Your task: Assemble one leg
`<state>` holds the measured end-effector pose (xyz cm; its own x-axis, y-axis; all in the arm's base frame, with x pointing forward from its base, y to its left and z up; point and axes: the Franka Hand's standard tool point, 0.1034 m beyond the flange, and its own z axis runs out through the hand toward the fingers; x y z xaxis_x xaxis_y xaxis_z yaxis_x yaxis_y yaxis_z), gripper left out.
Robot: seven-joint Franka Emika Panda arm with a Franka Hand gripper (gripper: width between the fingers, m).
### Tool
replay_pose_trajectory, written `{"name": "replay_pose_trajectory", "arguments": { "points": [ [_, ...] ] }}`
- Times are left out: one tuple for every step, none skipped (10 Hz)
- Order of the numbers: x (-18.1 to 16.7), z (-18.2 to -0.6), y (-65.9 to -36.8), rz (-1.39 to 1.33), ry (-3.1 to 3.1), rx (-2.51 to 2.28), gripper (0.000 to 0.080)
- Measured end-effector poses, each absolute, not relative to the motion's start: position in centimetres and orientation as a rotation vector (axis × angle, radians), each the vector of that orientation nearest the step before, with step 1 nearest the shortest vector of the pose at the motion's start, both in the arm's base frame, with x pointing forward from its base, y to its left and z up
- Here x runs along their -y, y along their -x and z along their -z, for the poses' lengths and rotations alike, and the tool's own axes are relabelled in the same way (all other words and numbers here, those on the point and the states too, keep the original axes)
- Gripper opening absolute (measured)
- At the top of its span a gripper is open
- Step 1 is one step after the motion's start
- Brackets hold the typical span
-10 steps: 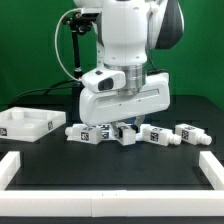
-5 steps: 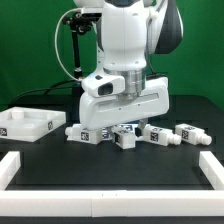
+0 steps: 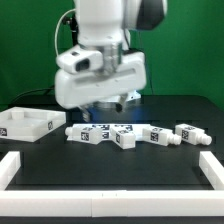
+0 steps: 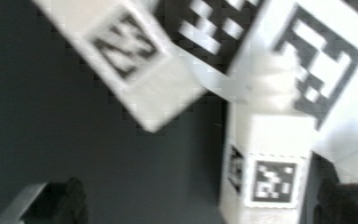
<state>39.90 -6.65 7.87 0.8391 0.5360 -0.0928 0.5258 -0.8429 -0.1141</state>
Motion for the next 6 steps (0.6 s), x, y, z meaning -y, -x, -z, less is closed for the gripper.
{"name": "replay_pose_trajectory", "arguments": {
  "points": [
    [8.69,-8.78,-40.13,-0.14,2.914,0.925,0.0649],
    [9.42,-9.32,-40.51,-0.099,2.908,0.959,0.0649],
    [9.08,-9.08,-40.44,-0.108,2.911,0.943,0.0649],
    [9.11,-9.04,-40.42,-0.109,2.911,0.942,0.0649],
    [9.13,-9.04,-40.42,-0.109,2.912,0.941,0.0649],
    [9.52,-8.65,-40.29,-0.098,2.888,1.017,0.0649]
  ]
}}
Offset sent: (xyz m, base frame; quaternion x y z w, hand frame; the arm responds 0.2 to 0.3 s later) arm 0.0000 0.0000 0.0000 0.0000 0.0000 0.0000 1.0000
